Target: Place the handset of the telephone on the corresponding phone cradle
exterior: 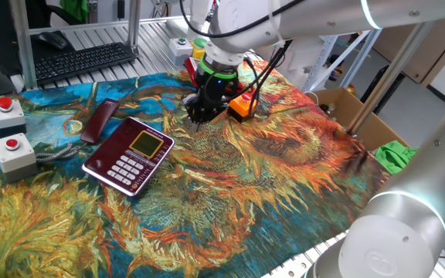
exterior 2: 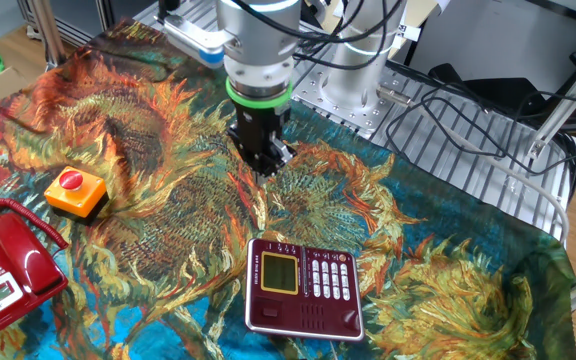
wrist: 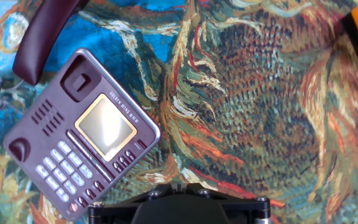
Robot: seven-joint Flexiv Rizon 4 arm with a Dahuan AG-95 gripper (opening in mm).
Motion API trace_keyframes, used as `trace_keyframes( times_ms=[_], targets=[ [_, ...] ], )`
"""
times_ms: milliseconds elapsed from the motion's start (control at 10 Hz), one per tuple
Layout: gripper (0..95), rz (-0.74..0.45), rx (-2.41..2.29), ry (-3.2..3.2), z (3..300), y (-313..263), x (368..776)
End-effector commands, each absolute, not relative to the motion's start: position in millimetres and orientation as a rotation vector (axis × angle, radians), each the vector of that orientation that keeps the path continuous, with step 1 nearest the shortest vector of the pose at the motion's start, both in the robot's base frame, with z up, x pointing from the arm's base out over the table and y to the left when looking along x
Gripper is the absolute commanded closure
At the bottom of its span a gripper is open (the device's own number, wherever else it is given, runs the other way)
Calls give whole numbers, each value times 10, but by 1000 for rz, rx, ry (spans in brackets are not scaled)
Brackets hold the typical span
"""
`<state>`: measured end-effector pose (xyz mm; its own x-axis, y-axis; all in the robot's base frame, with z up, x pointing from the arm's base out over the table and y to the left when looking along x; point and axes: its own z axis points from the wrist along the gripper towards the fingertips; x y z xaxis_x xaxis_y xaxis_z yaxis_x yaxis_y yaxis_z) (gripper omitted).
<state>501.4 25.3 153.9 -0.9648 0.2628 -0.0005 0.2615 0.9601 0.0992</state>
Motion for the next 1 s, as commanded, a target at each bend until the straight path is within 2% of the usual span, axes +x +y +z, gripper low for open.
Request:
trace_keyframes(
  times_ms=[100, 700, 1000],
  targets=[
    [950, 160, 493, 3097, 1519, 304, 5018],
    [950, 175, 478, 3095, 1443, 356, 5041],
    [950, 162, 547, 3083, 1426, 380, 5189]
  ],
)
